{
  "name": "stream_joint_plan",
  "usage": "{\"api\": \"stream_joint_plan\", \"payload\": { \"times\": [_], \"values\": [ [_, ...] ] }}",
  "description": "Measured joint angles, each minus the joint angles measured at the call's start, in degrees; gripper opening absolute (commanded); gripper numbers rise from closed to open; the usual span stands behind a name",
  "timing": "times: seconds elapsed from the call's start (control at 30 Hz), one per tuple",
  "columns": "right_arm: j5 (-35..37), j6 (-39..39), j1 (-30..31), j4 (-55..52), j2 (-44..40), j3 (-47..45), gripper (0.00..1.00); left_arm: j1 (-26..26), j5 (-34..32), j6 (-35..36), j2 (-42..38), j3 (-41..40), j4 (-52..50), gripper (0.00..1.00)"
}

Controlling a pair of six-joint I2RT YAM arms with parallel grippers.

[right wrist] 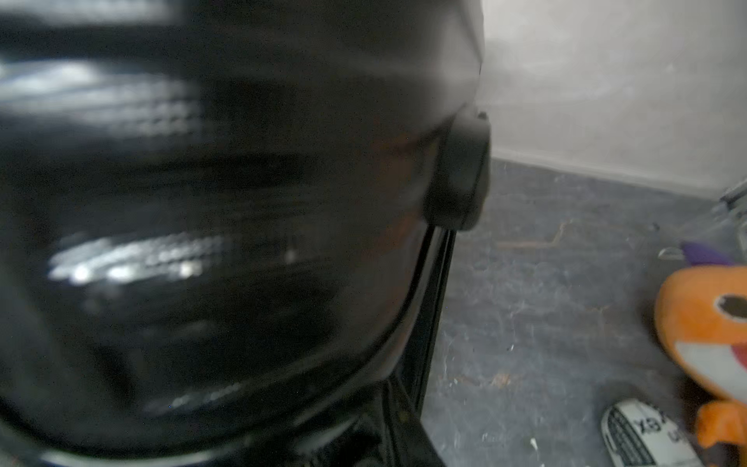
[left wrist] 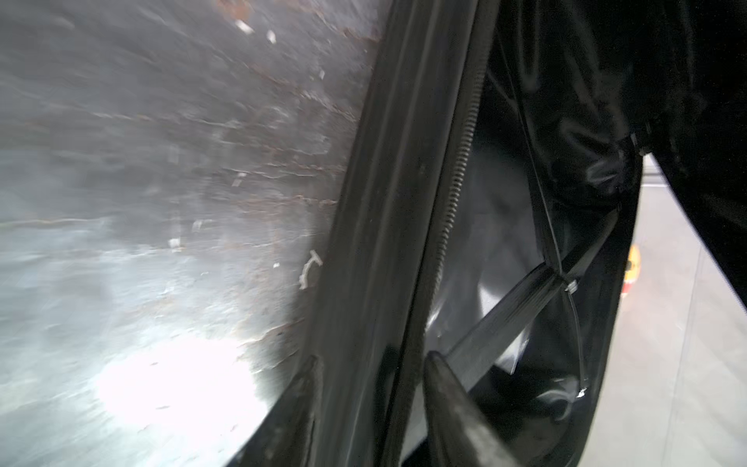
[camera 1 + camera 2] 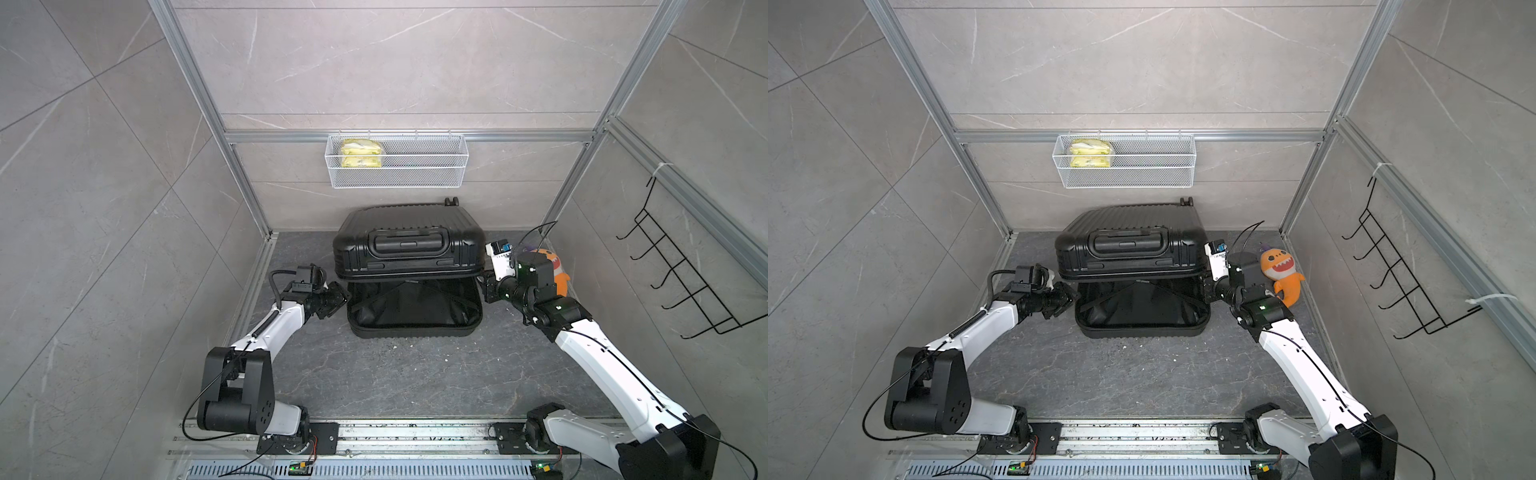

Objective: Close the suitcase zippers
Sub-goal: Close the suitcase at the center of the board.

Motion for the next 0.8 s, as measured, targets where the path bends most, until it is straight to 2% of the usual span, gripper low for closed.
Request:
{"api": "stream_joint_plan", "payload": {
  "times": [0.23,0.5,0.63,0.8],
  "values": [
    [2.5,2.9,0.0,-3.4,-1.3,-3.5,0.27,0.0,-8.2,0.0,-7.7,-1.6,-6.7,0.52],
    [6.4,5.8,0.1,-2.6,-1.3,-3.4,0.37,0.0,-17.4,2.0,-15.1,-0.9,-15.2,0.65],
    [5.7,6.0,0.1,-3.3,-2.1,-3.4,0.40,0.0,-19.4,5.8,-15.3,3.9,-18.3,0.68],
    [-0.8,6.0,0.1,-5.0,-4.1,-3.4,0.42,0.0,-19.2,11.1,-12.5,12.9,-19.0,0.69]
  ]
}}
